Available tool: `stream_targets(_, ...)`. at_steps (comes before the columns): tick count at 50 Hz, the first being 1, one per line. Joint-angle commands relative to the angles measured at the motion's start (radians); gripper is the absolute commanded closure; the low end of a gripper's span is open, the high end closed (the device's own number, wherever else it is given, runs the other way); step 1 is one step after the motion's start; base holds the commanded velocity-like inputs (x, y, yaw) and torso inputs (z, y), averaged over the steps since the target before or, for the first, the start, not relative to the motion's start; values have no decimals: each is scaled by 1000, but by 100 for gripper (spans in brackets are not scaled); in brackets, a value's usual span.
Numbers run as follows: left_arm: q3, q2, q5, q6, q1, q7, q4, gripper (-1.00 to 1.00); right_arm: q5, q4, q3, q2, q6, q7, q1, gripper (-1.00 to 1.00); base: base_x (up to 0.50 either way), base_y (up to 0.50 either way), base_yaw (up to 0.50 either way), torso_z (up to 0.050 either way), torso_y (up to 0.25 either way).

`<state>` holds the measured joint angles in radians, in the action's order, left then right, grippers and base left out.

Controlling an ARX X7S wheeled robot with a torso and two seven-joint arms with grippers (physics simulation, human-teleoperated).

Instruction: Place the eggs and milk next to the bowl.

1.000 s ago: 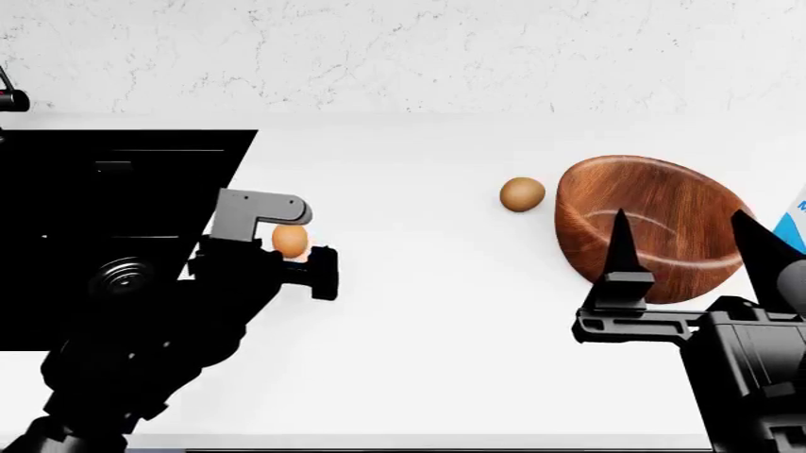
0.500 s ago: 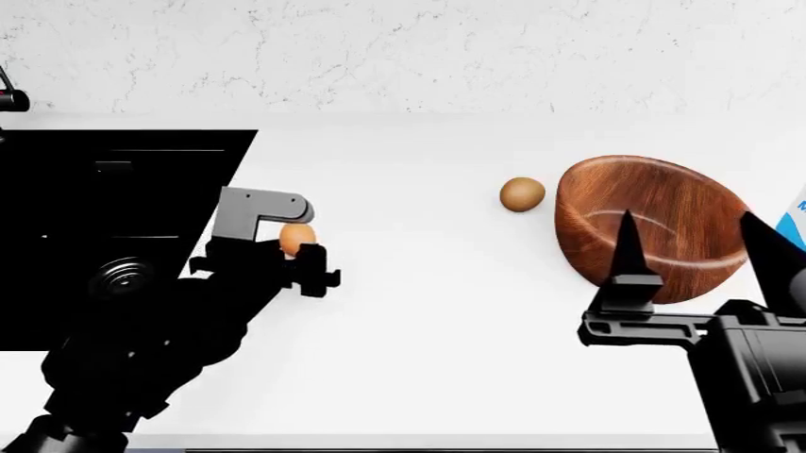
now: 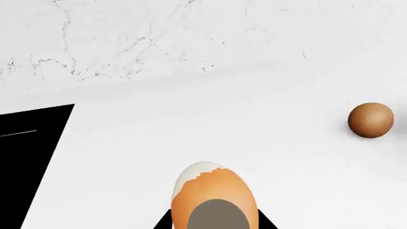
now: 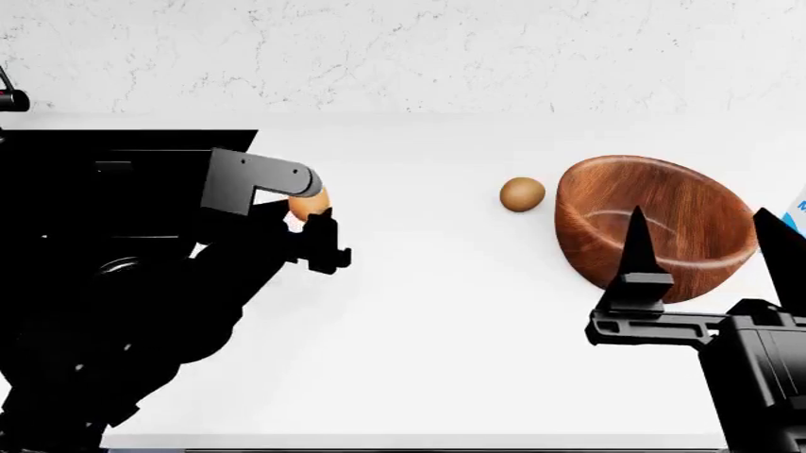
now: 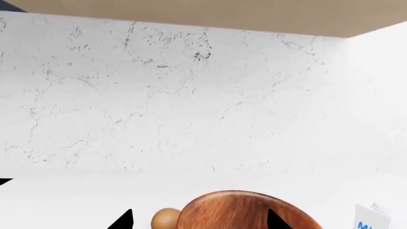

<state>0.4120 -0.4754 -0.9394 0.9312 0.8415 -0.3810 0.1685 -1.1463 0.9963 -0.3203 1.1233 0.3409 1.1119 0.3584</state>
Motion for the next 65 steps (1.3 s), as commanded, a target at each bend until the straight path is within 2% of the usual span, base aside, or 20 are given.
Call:
stream_targets(1,11,-23,-60,49,33,-7,136,100,-2,7,4,10,-7,5,-2,-100,0,0,0,0,0)
stream_targets(21,196,52,38,46,214,207,-27,100,-9,14,-1,9,-7,6,21,-100,0,0,0,0,0)
stream_targets(35,295,88,72,17,246,328,-64,100,-15,15,-4,15,-9,11,29,-100,0,0,0,0,1)
stream_targets(65,466,230,201,-138,334,588,-360,100,7,0,-16,8,-24,2,20,-100,0,0,0,0,0)
